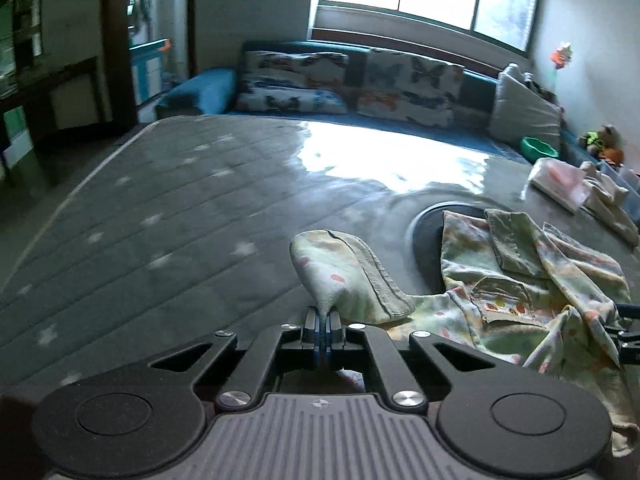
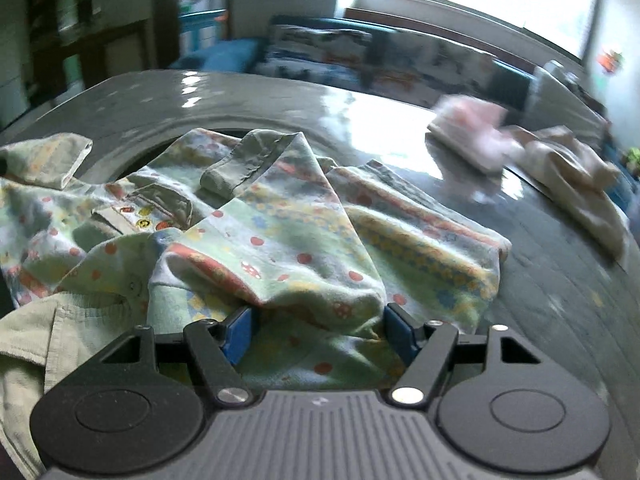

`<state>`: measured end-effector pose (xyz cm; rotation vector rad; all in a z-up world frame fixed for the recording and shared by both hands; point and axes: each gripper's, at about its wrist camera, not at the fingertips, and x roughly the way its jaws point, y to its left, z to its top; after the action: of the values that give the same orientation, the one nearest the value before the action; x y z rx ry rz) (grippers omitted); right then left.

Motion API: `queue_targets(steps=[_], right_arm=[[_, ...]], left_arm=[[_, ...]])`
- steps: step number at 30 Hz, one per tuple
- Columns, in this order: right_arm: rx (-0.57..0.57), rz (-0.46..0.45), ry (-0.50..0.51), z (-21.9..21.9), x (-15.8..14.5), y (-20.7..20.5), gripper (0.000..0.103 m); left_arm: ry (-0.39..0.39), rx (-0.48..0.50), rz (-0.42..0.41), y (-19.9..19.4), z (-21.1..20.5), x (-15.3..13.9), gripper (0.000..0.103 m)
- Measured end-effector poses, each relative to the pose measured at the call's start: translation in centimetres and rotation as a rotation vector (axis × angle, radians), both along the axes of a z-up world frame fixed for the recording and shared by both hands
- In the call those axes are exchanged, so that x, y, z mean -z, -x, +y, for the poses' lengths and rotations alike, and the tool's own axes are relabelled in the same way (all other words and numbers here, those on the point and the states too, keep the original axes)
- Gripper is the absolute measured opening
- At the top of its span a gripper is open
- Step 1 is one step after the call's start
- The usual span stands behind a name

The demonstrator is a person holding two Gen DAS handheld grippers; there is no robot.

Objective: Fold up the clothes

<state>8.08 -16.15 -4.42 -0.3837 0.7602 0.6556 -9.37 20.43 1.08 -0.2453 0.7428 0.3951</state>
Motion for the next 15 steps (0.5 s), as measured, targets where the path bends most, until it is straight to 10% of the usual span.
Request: queue_targets(steps=[8,15], right_arm=[[-0.144,-0.003,0.021,5.4,-0.3,1.0,0.070],[-0.192,0.014,-0.027,4.4,-4.5,1.0,0.067]], left_arm=[[0.015,-0.067,0.057,3.3,1.7,1.0,0.008],[-0.024,-0.041,-0.010,3.2,0.5,-1.6,0.033]])
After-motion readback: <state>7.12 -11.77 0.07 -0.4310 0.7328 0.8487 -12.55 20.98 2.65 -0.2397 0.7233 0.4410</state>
